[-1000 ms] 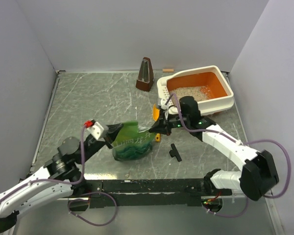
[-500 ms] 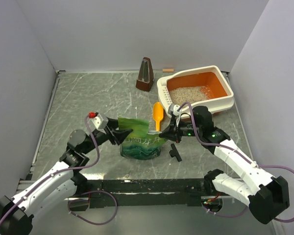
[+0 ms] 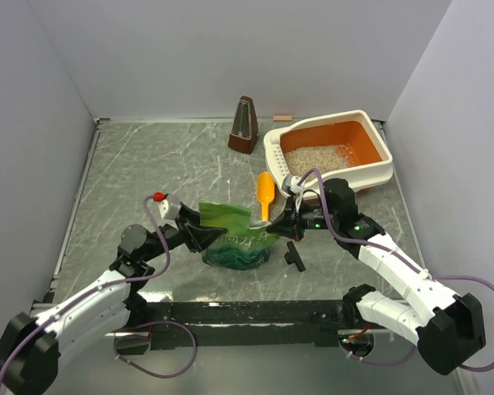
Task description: Fill the litter box with clean litter
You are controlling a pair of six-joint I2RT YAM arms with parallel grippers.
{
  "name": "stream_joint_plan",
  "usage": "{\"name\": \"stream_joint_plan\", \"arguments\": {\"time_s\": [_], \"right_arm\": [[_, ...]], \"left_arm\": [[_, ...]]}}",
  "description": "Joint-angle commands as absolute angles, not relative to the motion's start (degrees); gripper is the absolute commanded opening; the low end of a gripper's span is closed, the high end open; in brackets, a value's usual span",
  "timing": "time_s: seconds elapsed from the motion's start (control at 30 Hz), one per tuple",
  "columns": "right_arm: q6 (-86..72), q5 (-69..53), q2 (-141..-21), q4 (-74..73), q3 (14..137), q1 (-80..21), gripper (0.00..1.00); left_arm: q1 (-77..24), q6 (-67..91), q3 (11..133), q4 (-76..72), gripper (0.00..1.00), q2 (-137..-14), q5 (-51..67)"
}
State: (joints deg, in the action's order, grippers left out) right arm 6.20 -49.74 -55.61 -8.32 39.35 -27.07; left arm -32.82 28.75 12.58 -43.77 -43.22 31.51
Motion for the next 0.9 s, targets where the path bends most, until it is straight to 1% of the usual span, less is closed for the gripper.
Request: {"name": "stream_joint_plan", "arguments": {"time_s": [0.0, 0.07, 0.13, 0.2, 0.23, 0.3, 0.33, 0.37, 0.43, 0.47, 0.53, 0.6, 0.73, 0.87], "right_arm": [[4.57, -51.15, -54.06, -2.37, 38.50, -26.72, 0.00], [4.57, -50.98, -53.44, -2.20, 38.15, -26.72, 0.00], [4.57, -50.98, -53.26, -2.20, 38.06, -26.72, 0.00], [4.22, -50.98, -53.61, -2.37, 38.14, -26.72, 0.00], [3.96, -51.06, -53.70, -2.46, 38.32, -26.72, 0.00], [2.91, -50.10, -53.88, -2.64, 38.15, -26.72, 0.00], [2.03, -49.14, -53.70, -2.46, 37.88, -26.63, 0.02], [0.98, -48.09, -53.18, -2.03, 37.45, -26.72, 0.14], [-1.74, -46.94, -51.43, -0.36, 35.78, -26.46, 0.27], [-3.41, -46.41, -49.76, 2.78, 34.29, -26.28, 0.35], [-7.02, -45.44, -46.51, 8.49, 30.60, -25.75, 0.46], [-8.00, -45.79, -44.13, 12.72, 28.22, -25.31, 0.53], [-7.65, -50.17, -44.38, 19.58, 25.41, -24.79, 0.58], [-7.03, -54.66, -46.92, 32.13, 20.84, -24.70, 0.61]], "left_arm": [[-32.70, 32.78, 13.71, -53.26, 0.39, -48.85, 38.31], [-32.70, 32.61, 14.41, -53.09, 0.31, -50.36, 39.63], [-32.43, 32.96, 14.50, -53.78, 0.22, -50.80, 39.72], [-32.26, 33.48, 14.59, -54.75, 0.05, -50.80, 40.60], [-32.17, 33.83, 14.68, -54.76, 0.01, -50.63, 41.04], [-31.99, 34.54, 14.94, -54.06, 0.01, -49.66, 42.09], [-31.99, 34.72, 15.20, -52.83, 0.01, -48.44, 42.01], [-31.99, 34.54, 15.38, -51.34, 0.01, -46.95, 41.66], [-32.08, 33.84, 16.34, -46.52, 0.01, -43.53, 40.17], [-32.08, 33.05, 16.87, -43.62, 0.01, -41.85, 39.56], [-32.08, 30.60, 18.62, -34.93, 0.01, -38.25, 37.71], [-31.99, 28.75, 20.29, -28.51, 0.01, -36.39, 37.53], [-30.59, 25.76, 23.11, -20.32, 0.01, -35.16, 39.98], [-27.34, 25.14, 23.82, -18.37, 0.01, -35.94, 44.11]]}}
